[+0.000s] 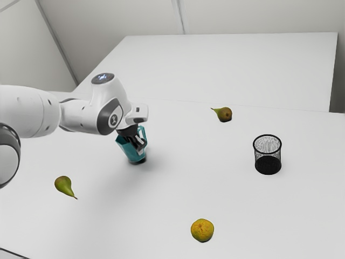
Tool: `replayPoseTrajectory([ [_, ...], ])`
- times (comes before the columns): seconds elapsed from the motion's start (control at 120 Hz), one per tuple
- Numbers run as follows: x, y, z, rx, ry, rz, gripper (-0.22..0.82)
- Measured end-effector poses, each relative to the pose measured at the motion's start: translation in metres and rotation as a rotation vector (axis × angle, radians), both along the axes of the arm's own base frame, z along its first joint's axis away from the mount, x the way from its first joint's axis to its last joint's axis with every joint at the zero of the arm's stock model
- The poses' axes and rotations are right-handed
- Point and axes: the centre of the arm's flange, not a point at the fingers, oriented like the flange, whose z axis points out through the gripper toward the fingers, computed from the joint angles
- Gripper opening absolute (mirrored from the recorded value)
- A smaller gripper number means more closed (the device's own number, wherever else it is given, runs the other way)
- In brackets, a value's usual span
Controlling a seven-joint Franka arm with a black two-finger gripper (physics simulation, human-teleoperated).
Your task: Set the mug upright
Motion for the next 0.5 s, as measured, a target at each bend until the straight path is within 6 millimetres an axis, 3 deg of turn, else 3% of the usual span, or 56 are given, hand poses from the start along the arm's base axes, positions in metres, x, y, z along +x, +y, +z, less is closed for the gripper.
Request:
replayPoseTrajectory([
  [0.158,0.0001,0.0,-0.0005,-0.002,-0.007,0.014,-0.15],
  [0.5,-0.0004,-0.0009,0.0061,-0.013,-0.013,0.018,0.13],
])
